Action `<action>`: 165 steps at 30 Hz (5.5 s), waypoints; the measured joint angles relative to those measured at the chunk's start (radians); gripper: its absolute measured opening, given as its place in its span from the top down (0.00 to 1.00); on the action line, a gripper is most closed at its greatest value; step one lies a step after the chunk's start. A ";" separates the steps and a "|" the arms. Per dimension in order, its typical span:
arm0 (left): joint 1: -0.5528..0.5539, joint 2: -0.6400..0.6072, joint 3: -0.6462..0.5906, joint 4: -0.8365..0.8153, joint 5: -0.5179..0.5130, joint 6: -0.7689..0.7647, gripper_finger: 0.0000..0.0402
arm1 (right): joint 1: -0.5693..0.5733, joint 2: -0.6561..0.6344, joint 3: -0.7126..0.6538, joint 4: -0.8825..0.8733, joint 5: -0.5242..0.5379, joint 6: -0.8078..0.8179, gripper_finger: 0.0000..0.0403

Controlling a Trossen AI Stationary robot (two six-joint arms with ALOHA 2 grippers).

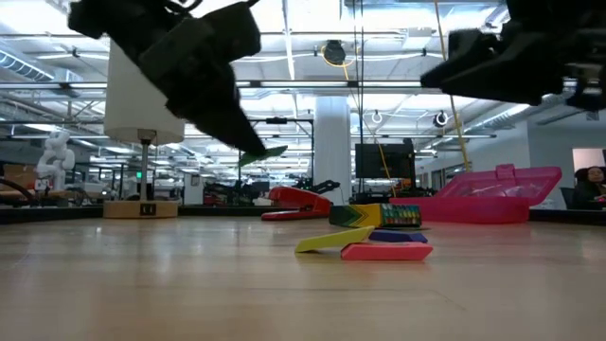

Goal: Pack school essentials
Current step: Put the green eraser into the pink supply box

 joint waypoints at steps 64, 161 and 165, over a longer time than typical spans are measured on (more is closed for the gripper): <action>0.193 -0.003 0.002 0.288 0.434 0.086 0.81 | -0.279 0.434 0.286 0.178 -0.427 -0.810 0.91; 0.004 -0.129 0.002 0.042 0.081 0.031 0.39 | -1.138 0.261 0.310 -0.655 -0.235 -0.591 0.67; -0.013 -0.129 0.002 0.039 0.081 0.011 0.39 | -1.136 0.183 0.310 -0.696 -0.235 -0.545 0.63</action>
